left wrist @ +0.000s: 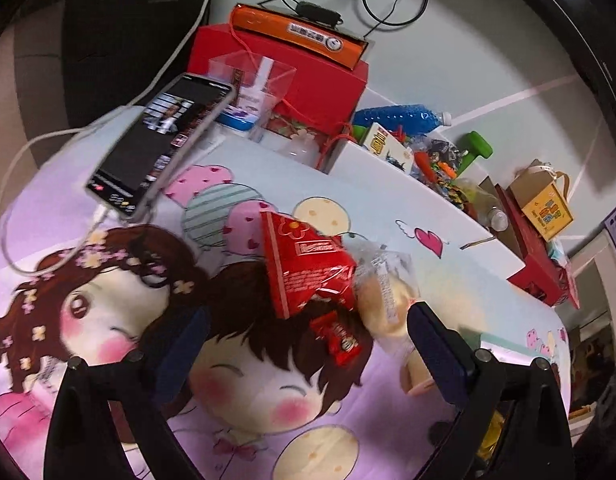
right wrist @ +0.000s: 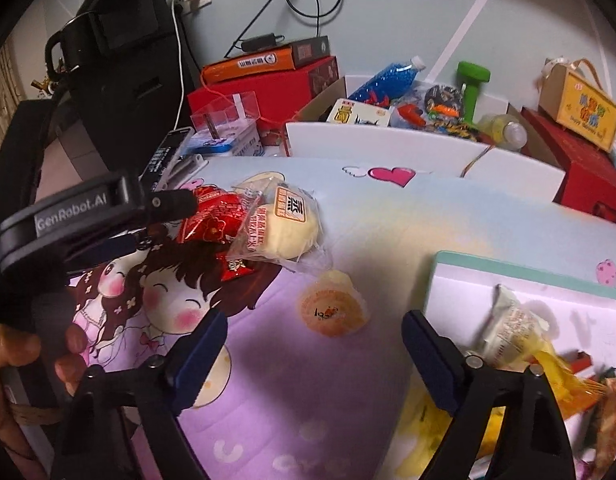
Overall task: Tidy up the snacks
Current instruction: 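Grasp the red Rusk Kiss bag with the left tool while the right tool grasps the round cake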
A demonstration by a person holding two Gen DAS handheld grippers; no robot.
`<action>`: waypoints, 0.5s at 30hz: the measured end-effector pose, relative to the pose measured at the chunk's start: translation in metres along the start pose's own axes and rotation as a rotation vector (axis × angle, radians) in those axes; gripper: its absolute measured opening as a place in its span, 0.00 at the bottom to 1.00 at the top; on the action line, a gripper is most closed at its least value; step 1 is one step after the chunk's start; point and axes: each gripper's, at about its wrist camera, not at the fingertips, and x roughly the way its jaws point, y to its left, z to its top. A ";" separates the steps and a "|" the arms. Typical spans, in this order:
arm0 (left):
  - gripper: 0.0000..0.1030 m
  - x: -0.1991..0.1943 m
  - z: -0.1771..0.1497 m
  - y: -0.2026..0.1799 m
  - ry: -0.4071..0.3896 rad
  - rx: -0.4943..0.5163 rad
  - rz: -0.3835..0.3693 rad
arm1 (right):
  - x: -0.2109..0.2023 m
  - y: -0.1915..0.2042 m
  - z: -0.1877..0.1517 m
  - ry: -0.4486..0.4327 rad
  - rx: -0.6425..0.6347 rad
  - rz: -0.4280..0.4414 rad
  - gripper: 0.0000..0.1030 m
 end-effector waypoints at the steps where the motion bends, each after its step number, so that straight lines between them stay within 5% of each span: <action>1: 0.96 0.003 0.002 -0.001 0.002 -0.001 -0.007 | 0.004 -0.001 0.000 0.004 0.003 0.002 0.87; 12: 0.96 0.047 0.027 0.002 0.050 -0.003 0.021 | 0.042 -0.002 0.003 0.050 0.015 0.014 0.78; 15: 0.88 0.057 0.028 0.005 0.074 -0.015 0.005 | 0.047 -0.001 0.004 0.064 0.016 0.002 0.77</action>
